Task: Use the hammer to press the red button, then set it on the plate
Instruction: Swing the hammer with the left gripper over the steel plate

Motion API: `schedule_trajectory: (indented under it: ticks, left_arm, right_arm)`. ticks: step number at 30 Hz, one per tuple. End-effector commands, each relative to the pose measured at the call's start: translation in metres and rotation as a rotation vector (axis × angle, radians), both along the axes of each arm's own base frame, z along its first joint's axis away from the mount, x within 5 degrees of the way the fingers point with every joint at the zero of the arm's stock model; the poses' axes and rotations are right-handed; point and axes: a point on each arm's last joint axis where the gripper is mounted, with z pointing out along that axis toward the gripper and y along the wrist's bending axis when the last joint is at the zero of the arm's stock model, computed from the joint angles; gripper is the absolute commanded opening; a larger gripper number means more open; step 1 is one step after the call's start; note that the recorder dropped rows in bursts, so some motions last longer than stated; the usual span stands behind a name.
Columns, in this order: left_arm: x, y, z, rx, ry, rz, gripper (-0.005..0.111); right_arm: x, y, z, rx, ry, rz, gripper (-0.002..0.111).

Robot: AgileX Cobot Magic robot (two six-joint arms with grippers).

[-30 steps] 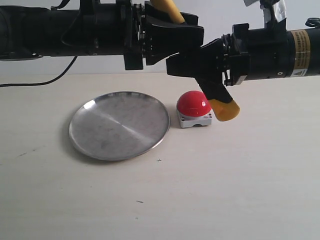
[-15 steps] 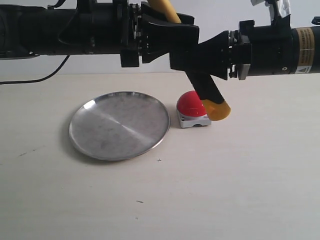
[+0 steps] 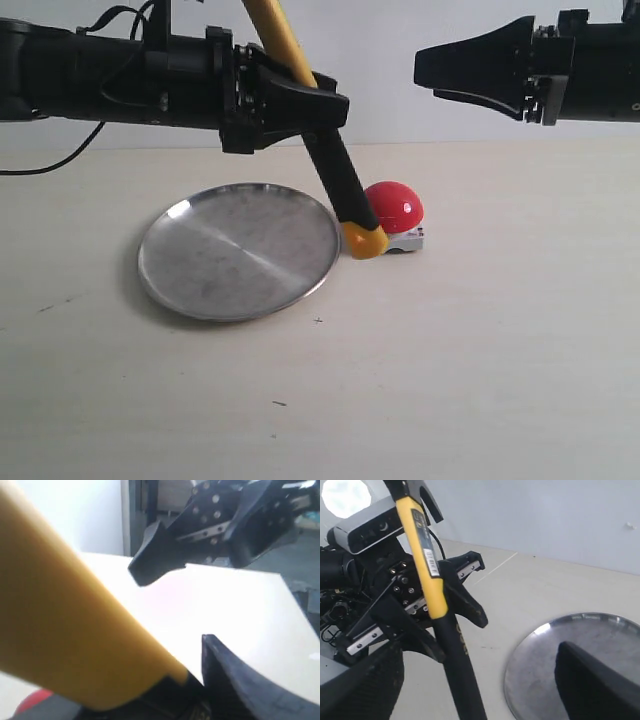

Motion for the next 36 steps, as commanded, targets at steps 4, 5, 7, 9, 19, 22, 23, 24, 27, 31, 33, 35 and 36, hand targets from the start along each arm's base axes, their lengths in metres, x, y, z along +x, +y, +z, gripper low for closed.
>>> schedule_trajectory:
  ticks: [4, 5, 7, 9, 19, 22, 23, 24, 27, 31, 33, 35, 36]
  left_arm:
    - [0.006, 0.006, -0.011, 0.186, 0.007, 0.089, 0.000]
    - [0.006, 0.006, -0.012, 0.198, 0.008, 0.093, 0.000]
    - [0.009, 0.008, -0.014, 0.233, 0.009, 0.122, 0.000]
    - [0.012, 0.011, -0.018, 0.283, 0.008, 0.156, 0.000]
    - [0.014, 0.018, -0.029, 0.427, 0.012, 0.191, 0.000]
    - [0.005, 0.017, -0.031, 0.464, 0.005, 0.090, 0.000]
    - [0.002, 0.017, -0.030, 0.497, -0.007, 0.076, 0.000]
    - [0.000, 0.018, -0.030, 0.527, -0.014, 0.068, 0.000]
    - [-0.001, 0.025, -0.026, 0.612, -0.037, 0.111, 0.000]
    - [-0.001, 0.027, -0.020, 0.633, -0.026, 0.179, 0.000]
    - [-0.005, 0.021, -0.017, 0.624, -0.034, 0.162, 0.000]
    - [-0.013, 0.010, -0.016, 0.624, -0.063, 0.115, 0.000]
    - [-0.017, 0.006, -0.016, 0.629, -0.084, 0.076, 0.000]
  right_arm:
    - [-0.001, -0.002, 0.003, -0.023, -0.052, 0.006, 0.073]
    - [-0.001, -0.002, 0.003, -0.023, -0.052, 0.006, 0.073]
    - [-0.001, -0.002, 0.002, -0.035, -0.052, 0.014, 0.073]
    - [-0.002, -0.001, 0.001, -0.052, -0.051, 0.025, 0.073]
    - [-0.004, -0.001, -0.002, -0.081, -0.058, 0.042, 0.073]
    - [-0.004, -0.001, -0.002, -0.082, -0.057, 0.043, 0.073]
    - [-0.004, -0.001, -0.002, -0.082, -0.057, 0.043, 0.073]
    - [-0.004, -0.001, -0.002, -0.082, -0.057, 0.043, 0.073]
    - [-0.004, -0.001, -0.002, -0.082, -0.057, 0.043, 0.073]
    - [-0.004, -0.001, -0.001, -0.078, -0.057, 0.041, 0.073]
    - [-0.003, -0.001, -0.001, -0.075, -0.058, 0.039, 0.073]
    - [-0.003, -0.001, -0.001, -0.075, -0.058, 0.039, 0.073]
    - [-0.003, -0.001, -0.001, -0.075, -0.058, 0.039, 0.073]
